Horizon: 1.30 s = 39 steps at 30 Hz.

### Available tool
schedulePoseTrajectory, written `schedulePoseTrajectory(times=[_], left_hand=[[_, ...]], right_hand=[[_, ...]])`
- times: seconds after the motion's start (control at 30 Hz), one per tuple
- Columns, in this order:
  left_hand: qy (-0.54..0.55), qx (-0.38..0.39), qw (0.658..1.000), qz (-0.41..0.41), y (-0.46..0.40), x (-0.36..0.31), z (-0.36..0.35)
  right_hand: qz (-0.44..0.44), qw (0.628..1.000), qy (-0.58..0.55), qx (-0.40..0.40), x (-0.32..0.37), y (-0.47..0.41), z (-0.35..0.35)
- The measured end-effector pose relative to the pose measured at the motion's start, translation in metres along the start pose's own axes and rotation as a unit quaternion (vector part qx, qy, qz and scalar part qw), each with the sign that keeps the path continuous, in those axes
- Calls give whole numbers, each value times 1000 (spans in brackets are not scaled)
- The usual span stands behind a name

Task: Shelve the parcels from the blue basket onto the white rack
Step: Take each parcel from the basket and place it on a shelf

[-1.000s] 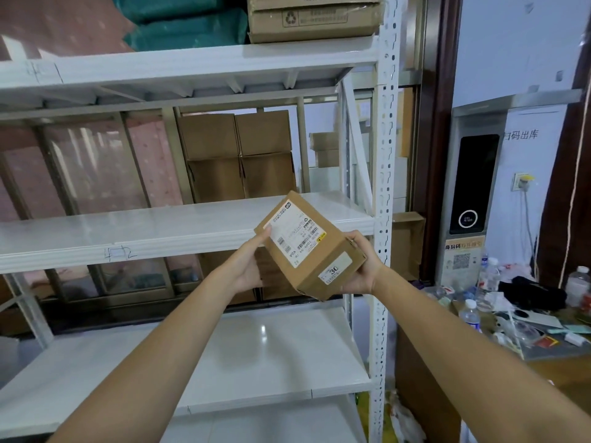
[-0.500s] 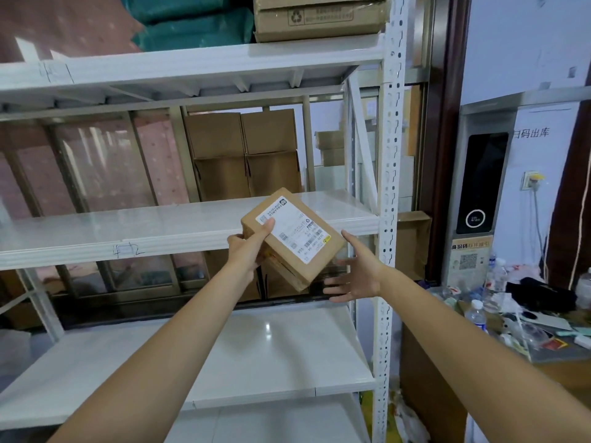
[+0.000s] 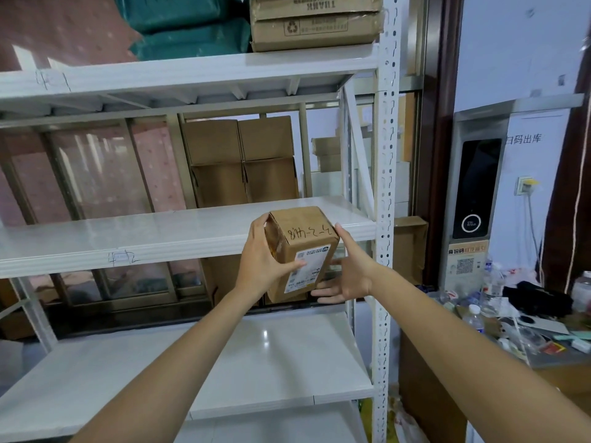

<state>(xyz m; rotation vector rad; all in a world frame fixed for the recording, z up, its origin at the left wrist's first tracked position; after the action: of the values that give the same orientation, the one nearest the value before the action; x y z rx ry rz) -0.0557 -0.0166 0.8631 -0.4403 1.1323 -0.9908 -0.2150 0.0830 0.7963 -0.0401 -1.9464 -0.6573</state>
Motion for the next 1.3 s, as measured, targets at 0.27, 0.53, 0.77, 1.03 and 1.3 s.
schedulePoseTrajectory(times=[0.27,0.53,0.77,1.03,1.3], left_hand=[[-46,31,996,-67,2,-10,0],[-35,-67,988,131,13,-2,0],[337,142,851,377,33,-9,11],[447,-6,702,555,43,16,81],[516,-99,680,512,18,50,161]], right_hand=[[45,999,23,6,2,3,-9],[206,963,159,-65,19,10,-44],[355,871,314,-131,68,21,-59],[493,606,623,-30,87,33,-178],[584,553,578,-138,96,38,-269]])
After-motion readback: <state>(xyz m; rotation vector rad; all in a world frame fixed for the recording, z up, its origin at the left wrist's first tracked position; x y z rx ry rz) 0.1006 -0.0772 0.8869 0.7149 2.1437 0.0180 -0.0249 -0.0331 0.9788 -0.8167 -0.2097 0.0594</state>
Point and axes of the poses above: each hand's wrist, its own y-axis away from the middle knuckle, its own z-axis out of the back of the hand, x = y × z, the point moved 5 cm from there along -y, towards the middle knuckle, and after that the axes turned 5 degrees about -x, right-handed, at the moved point
